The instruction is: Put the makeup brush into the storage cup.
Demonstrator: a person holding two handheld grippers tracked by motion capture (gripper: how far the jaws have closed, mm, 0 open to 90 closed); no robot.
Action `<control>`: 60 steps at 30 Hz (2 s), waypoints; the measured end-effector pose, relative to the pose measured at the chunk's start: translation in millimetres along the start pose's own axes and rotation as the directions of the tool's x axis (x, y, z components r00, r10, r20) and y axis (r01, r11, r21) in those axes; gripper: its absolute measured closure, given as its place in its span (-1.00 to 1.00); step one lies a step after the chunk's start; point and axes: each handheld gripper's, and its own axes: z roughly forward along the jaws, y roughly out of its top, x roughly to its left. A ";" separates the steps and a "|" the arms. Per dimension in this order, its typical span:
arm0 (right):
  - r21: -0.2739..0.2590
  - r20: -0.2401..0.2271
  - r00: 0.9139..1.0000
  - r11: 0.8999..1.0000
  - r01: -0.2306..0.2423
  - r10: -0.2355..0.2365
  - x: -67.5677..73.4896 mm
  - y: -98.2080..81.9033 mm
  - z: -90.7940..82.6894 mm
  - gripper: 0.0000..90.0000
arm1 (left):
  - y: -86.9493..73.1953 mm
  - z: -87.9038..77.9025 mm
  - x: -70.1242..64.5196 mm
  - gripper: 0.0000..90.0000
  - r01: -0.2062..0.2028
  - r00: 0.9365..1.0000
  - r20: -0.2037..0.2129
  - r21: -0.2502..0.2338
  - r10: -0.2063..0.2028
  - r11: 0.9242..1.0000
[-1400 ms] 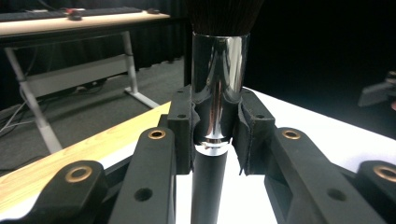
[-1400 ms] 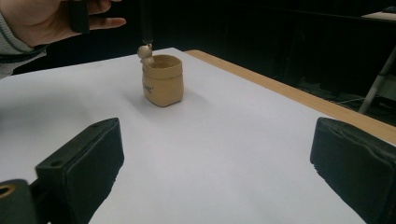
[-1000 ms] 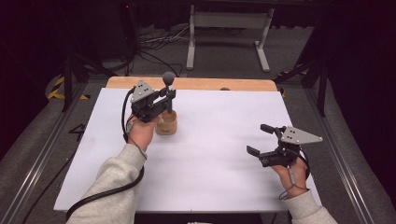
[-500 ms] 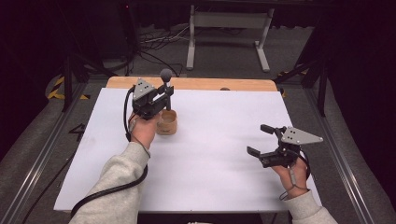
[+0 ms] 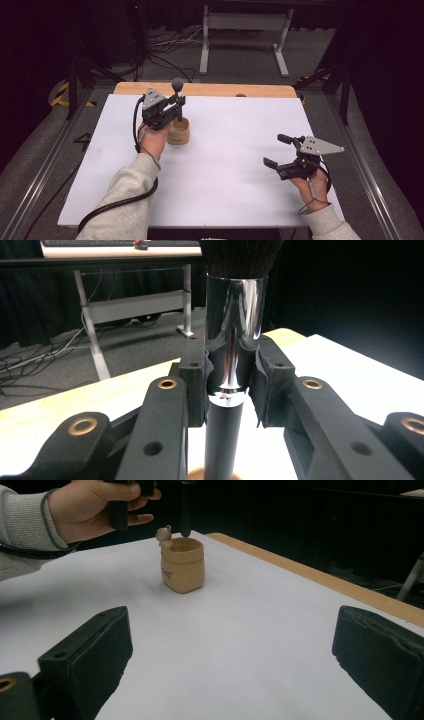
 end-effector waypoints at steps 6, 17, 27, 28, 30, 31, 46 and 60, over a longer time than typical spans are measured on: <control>-0.007 -0.001 1.000 1.000 -0.002 0.002 -0.6 0.4 -1.0 -0.94 | -3.6 2.0 1.6 0.57 -0.004 1.000 0.005 0.013 0.004 1.000; -0.013 -0.009 1.000 1.000 -0.002 0.002 0.0 0.7 -0.3 -0.94 | -16.1 5.2 8.0 0.57 0.000 1.000 0.016 0.041 -0.001 0.999; -0.014 -0.018 1.000 1.000 0.000 0.000 1.0 0.8 0.9 -0.94 | -22.9 7.2 9.6 0.57 0.017 1.000 0.026 0.058 -0.018 0.998; -0.015 -0.018 1.000 1.000 0.000 0.000 1.0 0.8 0.8 -0.94 | -23.5 7.5 9.8 0.57 0.021 0.999 0.028 0.057 -0.023 0.998; -0.015 -0.018 1.000 1.000 -0.002 0.001 0.9 0.7 0.7 -0.94 | -24.6 7.6 10.3 0.57 0.024 0.999 0.029 0.059 -0.026 0.998; -0.015 -0.019 1.000 1.000 -0.002 0.002 0.9 0.7 0.6 -0.94 | -25.1 7.7 10.7 0.57 0.022 0.999 0.025 0.059 -0.023 0.998; -0.021 -0.032 0.999 1.000 -0.006 0.005 2.1 2.1 1.1 -0.93 | -31.3 6.4 13.5 0.55 0.034 0.998 0.041 0.092 -0.038 0.995; -0.033 -0.026 1.000 0.999 -0.010 0.009 0.1 2.6 -1.4 -0.94 | -27.9 -12.7 21.0 -0.54 0.074 0.981 0.181 0.021 -0.077 0.997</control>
